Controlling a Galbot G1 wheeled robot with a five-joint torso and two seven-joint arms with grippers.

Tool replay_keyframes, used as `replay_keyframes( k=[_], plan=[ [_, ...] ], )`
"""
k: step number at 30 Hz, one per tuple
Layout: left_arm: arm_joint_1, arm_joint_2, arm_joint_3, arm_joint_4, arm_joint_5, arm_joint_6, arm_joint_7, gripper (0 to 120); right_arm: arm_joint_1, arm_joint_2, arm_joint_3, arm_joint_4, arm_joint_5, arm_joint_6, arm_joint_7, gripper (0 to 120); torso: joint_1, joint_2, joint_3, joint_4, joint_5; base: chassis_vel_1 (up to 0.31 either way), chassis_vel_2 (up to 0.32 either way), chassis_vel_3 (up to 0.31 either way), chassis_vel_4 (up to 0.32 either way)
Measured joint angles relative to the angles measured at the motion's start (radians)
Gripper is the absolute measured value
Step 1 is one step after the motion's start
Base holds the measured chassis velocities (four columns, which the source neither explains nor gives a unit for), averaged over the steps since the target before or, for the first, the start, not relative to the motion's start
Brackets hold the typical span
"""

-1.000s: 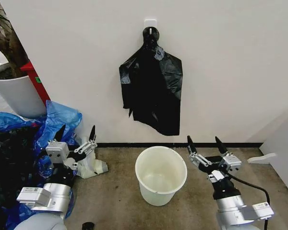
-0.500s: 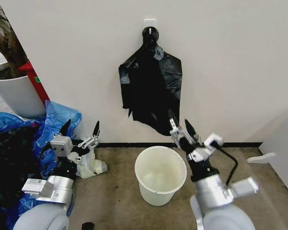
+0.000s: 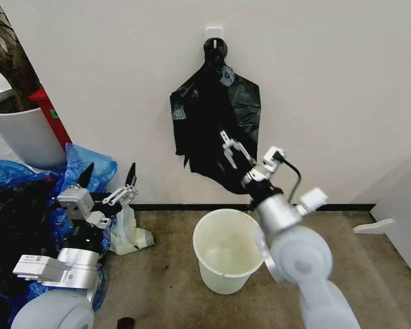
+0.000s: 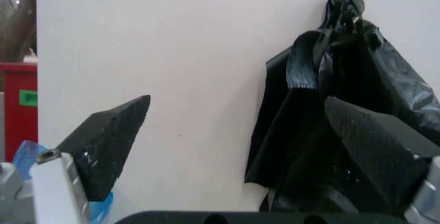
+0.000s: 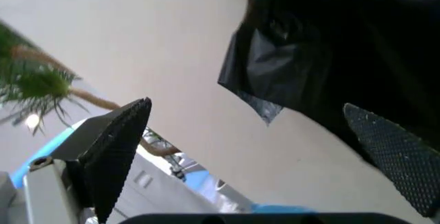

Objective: Place the garbage bag over the trash bin.

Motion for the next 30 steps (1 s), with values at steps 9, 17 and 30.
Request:
replay_keyframes(
  k=[9, 17, 30],
  plan=[
    [-0.021, 0.042, -0.031, 0.024, -0.024, -0.001, -0.028, 100, 0.325, 0.080, 0.020, -0.166, 0.302, 0.091, 0.158, 100, 0.000, 0.000, 0.000, -0.0003, -0.0003, 0.000, 0.000, 0.000, 0.000],
    [-0.023, 0.039, -0.030, 0.021, -0.024, -0.001, -0.025, 100, 0.456, 0.144, 0.040, -0.245, 0.397, 0.161, 0.295, 100, 0.000, 0.000, 0.000, -0.0003, 0.0000, 0.000, 0.000, 0.000, 0.000],
    [-0.041, 0.046, -0.020, 0.034, -0.025, -0.009, -0.020, 100, 0.513, 0.179, 0.068, -0.367, 0.349, 0.193, 0.324, 100, 0.000, 0.000, 0.000, -0.0004, 0.0001, 0.000, 0.000, 0.000, 0.000]
  ],
)
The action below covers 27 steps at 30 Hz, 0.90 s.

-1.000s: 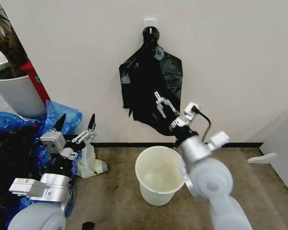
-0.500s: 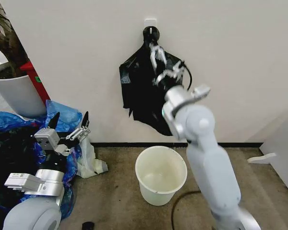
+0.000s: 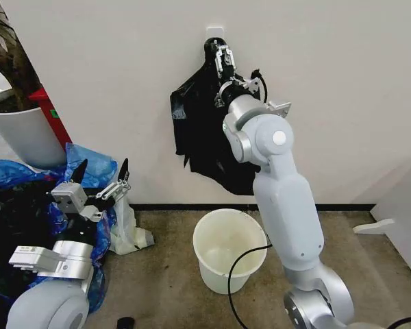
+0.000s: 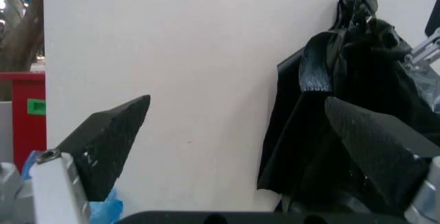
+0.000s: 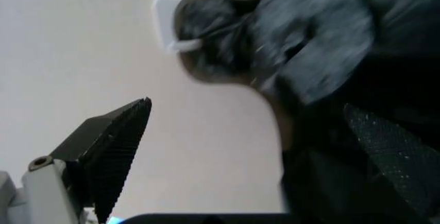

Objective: Place the garbage bag over the trash bin.

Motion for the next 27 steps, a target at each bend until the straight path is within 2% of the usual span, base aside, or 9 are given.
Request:
replay_keyframes(
  k=[4, 8, 10, 13, 15, 21, 24, 27],
  plan=[
    [-0.004, -0.006, 0.005, 0.005, -0.001, -0.007, 0.000, 100, 0.001, -0.007, 0.000, -0.026, -0.018, 0.028, 0.003, 93, 0.000, 0.000, 0.000, 0.0000, 0.0000, 0.000, 0.000, 0.000, 0.000],
    [-0.003, -0.021, 0.010, 0.007, 0.002, -0.010, 0.005, 100, 0.008, -0.013, -0.004, -0.027, -0.021, 0.031, -0.007, 76, 0.000, 0.000, 0.000, 0.0000, 0.0000, 0.000, 0.000, 0.000, 0.000],
    [-0.003, -0.024, 0.011, 0.007, 0.004, -0.010, 0.006, 100, 0.011, -0.014, -0.006, -0.028, -0.021, 0.031, -0.011, 73, 0.000, 0.000, 0.000, 0.0001, 0.0000, 0.000, 0.000, 0.000, 0.000],
    [-0.003, -0.027, 0.011, 0.008, 0.006, -0.012, 0.007, 100, 0.022, -0.015, -0.006, -0.032, -0.017, 0.030, -0.018, 58, 0.000, 0.000, 0.000, 0.0001, 0.0000, 0.000, 0.000, 0.000, 0.000],
    [-0.003, -0.028, 0.011, 0.008, 0.006, -0.012, 0.007, 100, 0.025, -0.016, -0.005, -0.034, -0.016, 0.030, -0.021, 56, 0.000, 0.000, 0.000, 0.0001, 0.0000, 0.000, 0.000, 0.000, 0.000],
    [0.000, -0.043, 0.018, 0.003, 0.017, -0.012, 0.009, 100, 0.038, -0.024, 0.011, -0.046, 0.000, 0.027, -0.032, 28, 0.000, 0.000, 0.000, 0.0001, 0.0000, 0.000, 0.000, 0.000, 0.000],
    [0.001, -0.046, 0.019, 0.002, 0.019, -0.012, 0.010, 100, 0.036, -0.029, 0.014, -0.046, 0.006, 0.021, -0.035, 22, 0.000, 0.000, 0.000, 0.0000, 0.0000, 0.000, 0.000, 0.000, 0.000],
    [-0.002, -0.045, 0.021, 0.002, 0.019, -0.012, 0.010, 100, 0.026, -0.035, 0.014, -0.046, 0.006, 0.015, -0.039, 8, 0.000, 0.000, 0.000, 0.0000, 0.0000, 0.000, 0.000, 0.000, 0.000]
  ],
)
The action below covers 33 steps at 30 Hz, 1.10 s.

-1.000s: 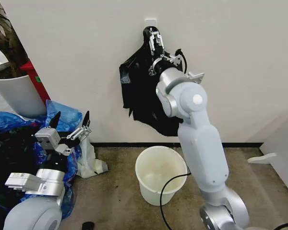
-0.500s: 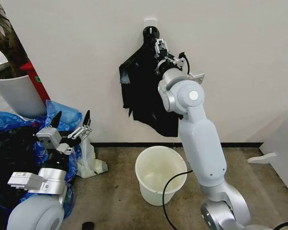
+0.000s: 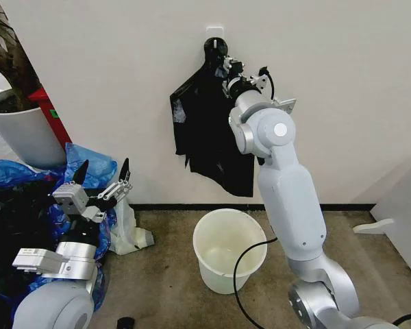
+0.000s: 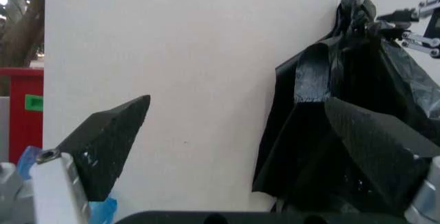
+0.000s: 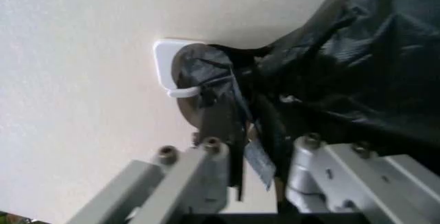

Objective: Place the garbage bag over the trash bin.

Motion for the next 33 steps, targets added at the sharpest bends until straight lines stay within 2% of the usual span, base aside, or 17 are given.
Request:
replay_keyframes(
  k=[3, 25, 33],
  plan=[
    [-0.001, 0.002, 0.000, 0.001, 0.000, 0.000, 0.000, 100, -0.008, 0.000, -0.002, 0.002, -0.002, -0.002, -0.001, 0, 0.000, 0.000, 0.000, 0.0001, 0.0001, 0.000, 0.000, 0.000, 0.000],
    [-0.003, 0.004, 0.000, 0.022, 0.004, -0.021, 0.000, 100, -0.159, 0.000, -0.070, 0.097, -0.064, -0.023, -0.019, 0, 0.000, 0.000, 0.000, 0.0001, -0.0001, 0.000, 0.000, 0.000, 0.000],
    [0.003, -0.007, 0.002, 0.023, 0.013, -0.028, 0.004, 100, -0.271, -0.017, -0.097, 0.147, -0.099, -0.041, -0.052, 0, 0.000, 0.000, 0.000, 0.0000, 0.0000, 0.000, 0.000, 0.000, 0.000]
  ],
)
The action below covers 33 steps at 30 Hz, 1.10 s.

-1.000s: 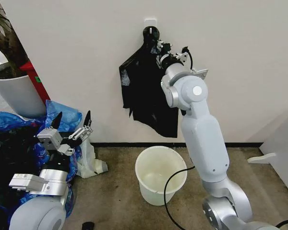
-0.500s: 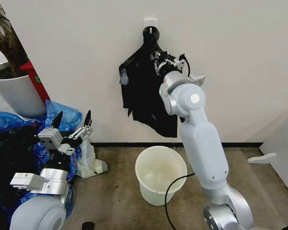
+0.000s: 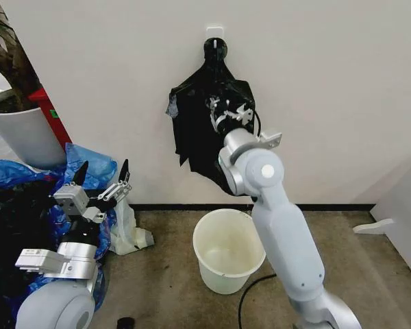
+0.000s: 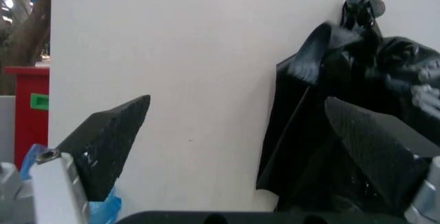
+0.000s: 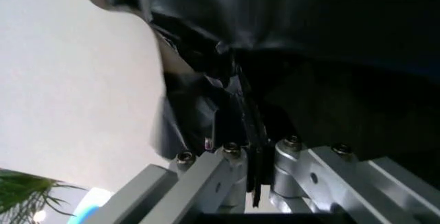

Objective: Place the garbage bag over the trash bin.

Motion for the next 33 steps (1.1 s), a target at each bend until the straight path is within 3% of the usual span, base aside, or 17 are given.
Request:
replay_keyframes(
  k=[17, 33],
  plan=[
    [0.002, -0.006, 0.006, 0.007, 0.019, -0.006, 0.016, 100, -0.384, -0.017, 0.008, 0.137, -0.092, -0.066, -0.121, 0, 0.000, 0.000, 0.000, 0.0001, 0.0000, 0.000, 0.000, 0.000, 0.000],
    [-0.028, 0.028, 0.006, 0.051, 0.015, -0.015, 0.035, 100, -0.617, -0.016, 0.039, 0.185, -0.139, -0.081, -0.211, 0, 0.000, 0.000, 0.000, 0.0000, -0.0002, 0.000, 0.000, 0.000, 0.000]
  ],
)
